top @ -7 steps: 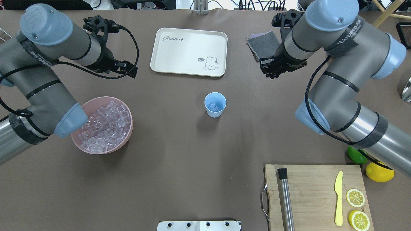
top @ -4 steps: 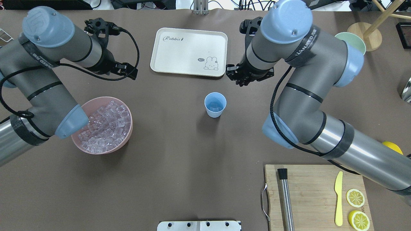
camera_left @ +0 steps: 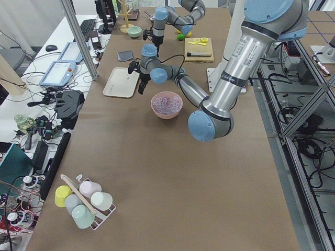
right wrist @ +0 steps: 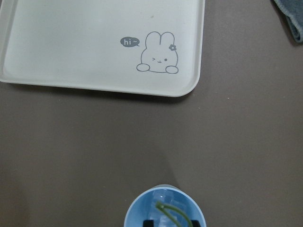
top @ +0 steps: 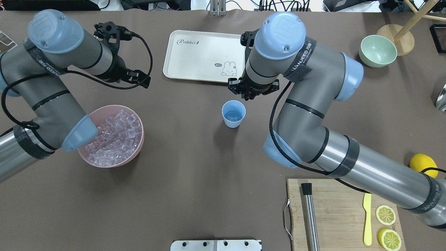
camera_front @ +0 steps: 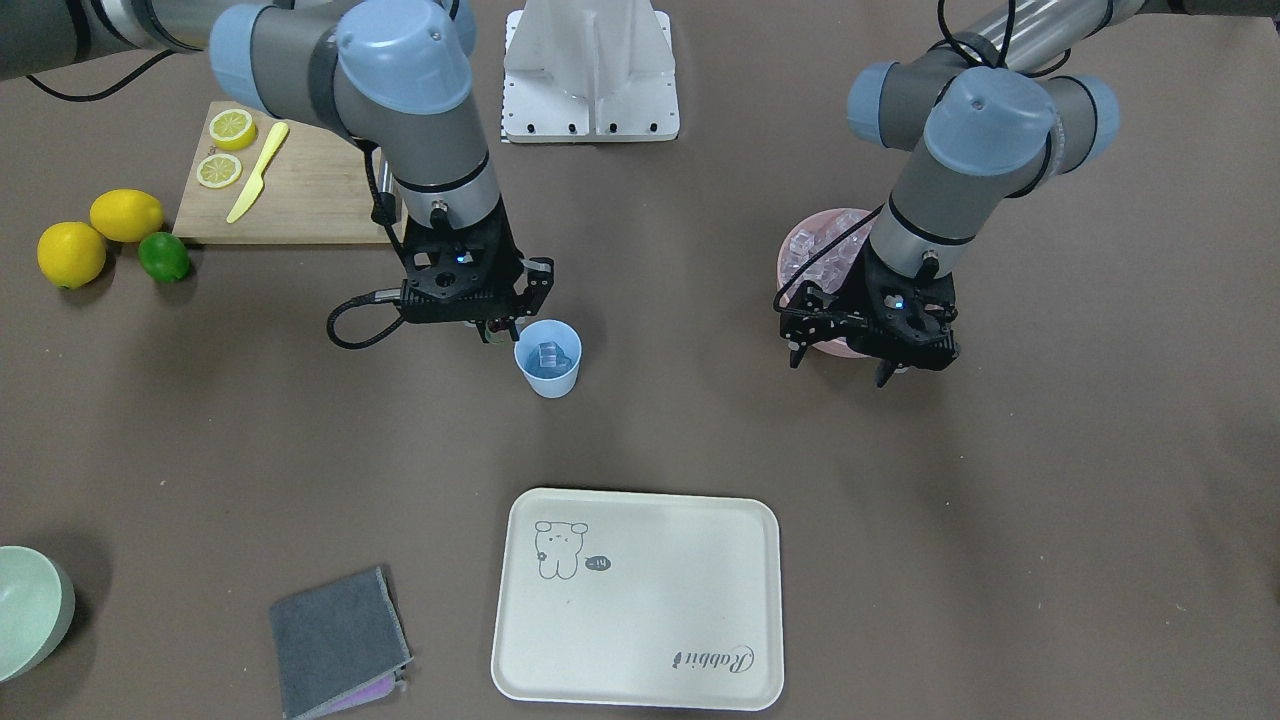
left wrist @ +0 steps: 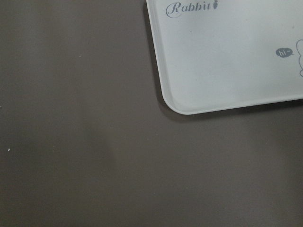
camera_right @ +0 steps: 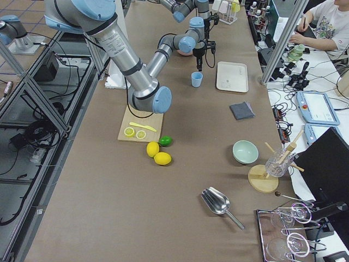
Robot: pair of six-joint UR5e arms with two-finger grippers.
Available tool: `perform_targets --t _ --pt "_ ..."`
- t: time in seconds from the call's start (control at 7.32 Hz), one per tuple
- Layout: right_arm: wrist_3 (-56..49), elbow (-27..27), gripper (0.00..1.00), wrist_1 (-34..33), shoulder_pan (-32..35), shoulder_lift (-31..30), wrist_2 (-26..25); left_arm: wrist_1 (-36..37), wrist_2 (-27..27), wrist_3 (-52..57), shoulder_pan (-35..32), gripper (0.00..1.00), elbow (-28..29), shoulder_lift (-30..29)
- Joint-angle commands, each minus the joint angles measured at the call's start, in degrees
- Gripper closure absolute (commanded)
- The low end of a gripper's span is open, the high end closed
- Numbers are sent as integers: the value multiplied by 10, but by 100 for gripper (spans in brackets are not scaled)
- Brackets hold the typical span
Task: Put ice and cherries in cup
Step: 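Carry the cherries with the right gripper over the blue cup, then lower the cherries into the blue cup and open the right gripper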
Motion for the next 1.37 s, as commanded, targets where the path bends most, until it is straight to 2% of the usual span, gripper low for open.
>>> perform_targets --t 0.0,0.14,0.27,0.41,0.55,0.68,0.82,1.23 --pt "11 -42 94 37 -8 15 -14 0 0 0 0 2 0 -1" --pt "11 -42 82 38 -13 12 -15 0 0 -5 0 2 -3 -2" --pt "12 -42 76 39 -23 11 -27 0 0 -4 0 2 -2 -2" --pt "12 -42 55 38 -27 9 -32 0 0 -3 0 2 -2 -2" --pt "12 -41 22 38 -29 9 -32 0 0 -4 0 2 -1 -2" --pt "12 -40 12 39 -35 6 -40 0 0 -4 0 2 -2 -1" --pt "12 -37 2 39 -37 4 -45 0 0 -5 0 2 -4 0" --pt "11 -31 2 36 -29 6 -44 0 0 -5 0 2 -2 0"
